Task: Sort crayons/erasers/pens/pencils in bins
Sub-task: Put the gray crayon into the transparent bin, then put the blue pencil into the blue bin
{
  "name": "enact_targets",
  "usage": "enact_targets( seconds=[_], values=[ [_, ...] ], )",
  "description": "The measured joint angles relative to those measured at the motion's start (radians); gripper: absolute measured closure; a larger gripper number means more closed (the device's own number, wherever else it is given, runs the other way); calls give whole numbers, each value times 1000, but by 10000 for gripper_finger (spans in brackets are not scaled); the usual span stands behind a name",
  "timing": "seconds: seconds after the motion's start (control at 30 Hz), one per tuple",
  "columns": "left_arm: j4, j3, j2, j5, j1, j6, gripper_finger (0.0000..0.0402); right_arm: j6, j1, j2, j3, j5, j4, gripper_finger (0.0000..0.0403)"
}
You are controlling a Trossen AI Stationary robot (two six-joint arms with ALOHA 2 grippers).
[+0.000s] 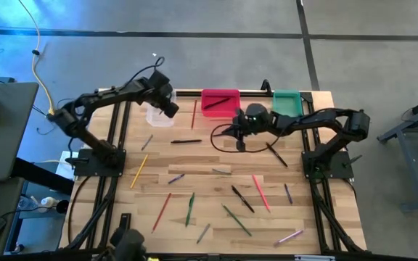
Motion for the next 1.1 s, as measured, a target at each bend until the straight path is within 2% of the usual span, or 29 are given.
enact_targets(
  seconds=[0.27,0.7,1.1],
  values=[
    [7,0,115,15,62,-1,396,103,0,-3,-184,0,333,402],
    [6,0,192,11,62,-19,389,86,-2,-54,-201,0,345,403],
    [12,0,198,-2,62,-12,328,80,-2,-54,-201,0,333,403]
  ],
)
